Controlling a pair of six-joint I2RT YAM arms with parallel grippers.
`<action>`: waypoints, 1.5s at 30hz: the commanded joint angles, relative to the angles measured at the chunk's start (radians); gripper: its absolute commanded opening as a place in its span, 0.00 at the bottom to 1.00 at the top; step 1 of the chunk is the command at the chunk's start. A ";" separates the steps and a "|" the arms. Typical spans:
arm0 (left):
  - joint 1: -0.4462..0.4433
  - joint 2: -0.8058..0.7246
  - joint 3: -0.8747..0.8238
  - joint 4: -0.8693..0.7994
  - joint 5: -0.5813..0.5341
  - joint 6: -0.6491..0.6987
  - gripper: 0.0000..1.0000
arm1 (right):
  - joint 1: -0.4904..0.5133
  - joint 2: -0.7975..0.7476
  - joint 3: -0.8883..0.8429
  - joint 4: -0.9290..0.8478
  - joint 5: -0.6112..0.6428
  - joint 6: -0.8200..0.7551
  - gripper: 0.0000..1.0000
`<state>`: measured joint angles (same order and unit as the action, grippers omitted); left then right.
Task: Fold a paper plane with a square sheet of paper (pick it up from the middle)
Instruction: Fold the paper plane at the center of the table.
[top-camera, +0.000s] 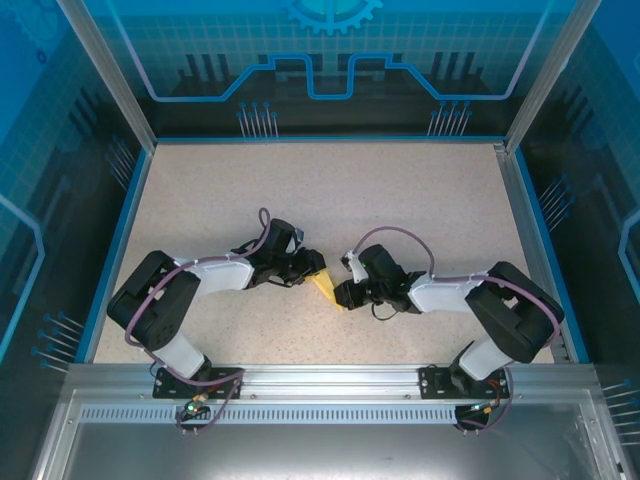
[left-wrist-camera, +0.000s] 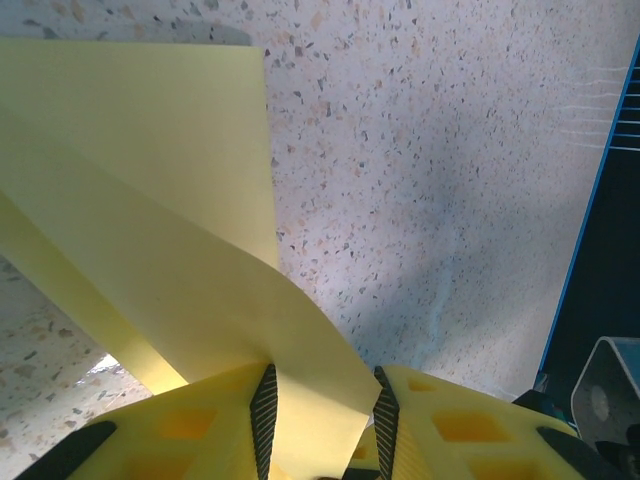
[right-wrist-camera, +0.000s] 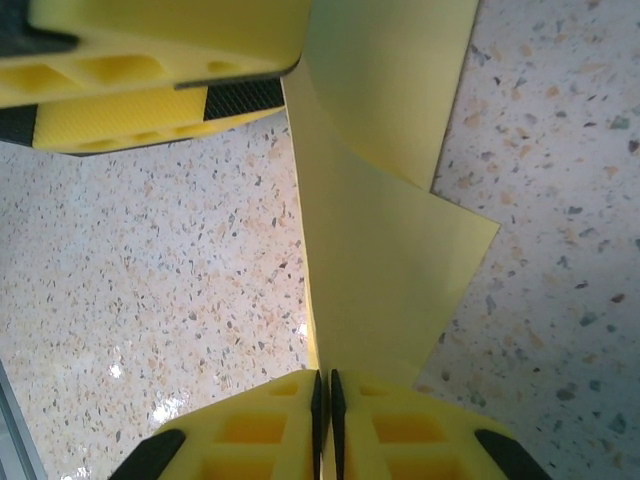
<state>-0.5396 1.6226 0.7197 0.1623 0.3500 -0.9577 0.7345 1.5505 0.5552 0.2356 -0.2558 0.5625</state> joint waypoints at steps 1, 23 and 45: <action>-0.006 0.001 0.013 -0.023 0.014 0.032 0.36 | 0.008 0.027 -0.004 0.017 -0.052 -0.015 0.12; -0.005 -0.124 -0.097 0.012 0.014 0.052 0.45 | -0.052 0.147 -0.009 0.176 -0.246 0.134 0.09; -0.017 -0.029 -0.038 0.065 0.041 0.049 0.41 | -0.097 0.157 -0.010 0.179 -0.295 0.156 0.11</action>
<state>-0.5495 1.5726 0.6361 0.2256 0.3832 -0.9146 0.6533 1.7008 0.5354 0.4541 -0.5392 0.7513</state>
